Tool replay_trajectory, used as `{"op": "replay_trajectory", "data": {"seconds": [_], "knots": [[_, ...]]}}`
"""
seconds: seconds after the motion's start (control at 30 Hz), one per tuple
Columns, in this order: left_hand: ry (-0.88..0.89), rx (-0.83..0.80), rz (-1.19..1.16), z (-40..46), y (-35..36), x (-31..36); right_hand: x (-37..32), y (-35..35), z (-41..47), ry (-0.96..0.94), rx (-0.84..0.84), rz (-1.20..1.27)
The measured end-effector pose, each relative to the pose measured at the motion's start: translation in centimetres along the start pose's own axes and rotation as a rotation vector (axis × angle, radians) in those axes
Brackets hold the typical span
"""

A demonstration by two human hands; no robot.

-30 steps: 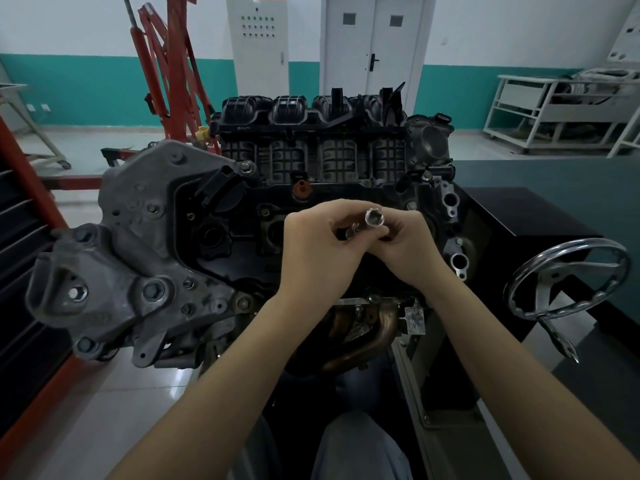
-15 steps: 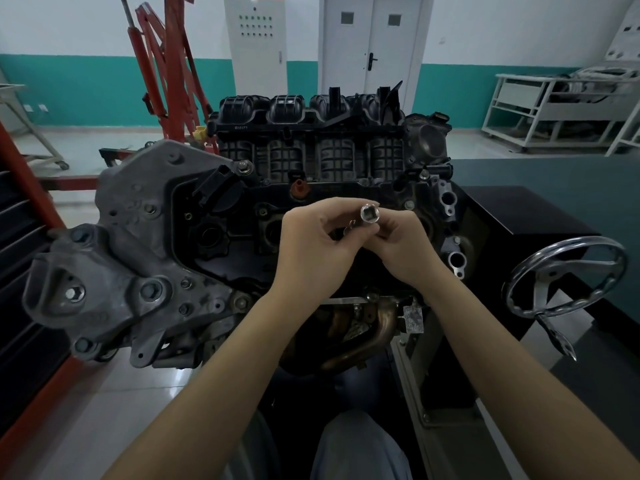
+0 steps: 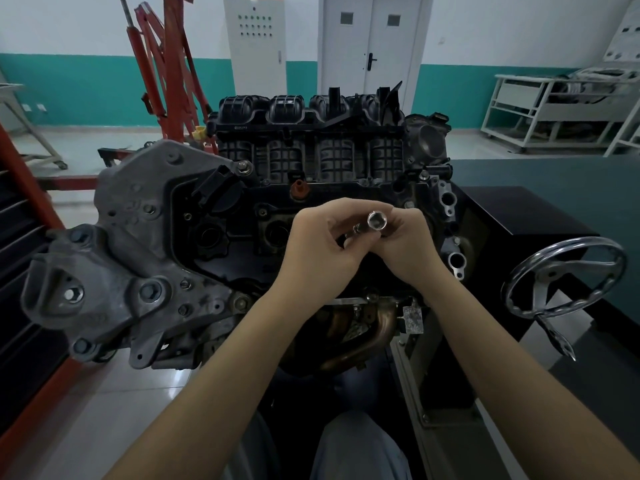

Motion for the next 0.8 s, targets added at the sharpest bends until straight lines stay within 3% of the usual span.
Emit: {"op": "replay_trajectory", "data": {"seconds": [0.17, 0.4, 0.6, 0.8], "knots": [[0.007, 0.122, 0.155, 0.03, 0.17, 0.02, 0.02, -0.08, 0.03, -0.011, -0.001, -0.022], [0.016, -0.024, 0.049, 0.15, 0.17, 0.1, 0.07, -0.2, -0.01, 0.005, 0.006, -0.032], [0.03, 0.092, 0.151, 0.12, 0.06, 0.0, -0.05, -0.11, -0.01, -0.017, 0.008, -0.059], [0.028, -0.039, 0.009, 0.2, -0.17, 0.24, -0.16, -0.05, -0.09, 0.021, -0.01, -0.045]]}}
Point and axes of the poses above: each hand's wrist, its own z-axis towards the middle knuckle, its own y-axis out of the palm, x = y × z, the point moved 1 cm from there along z, towards the middle knuckle, and after that the axes turned 11 degrees about y, right-handed, at the moved point
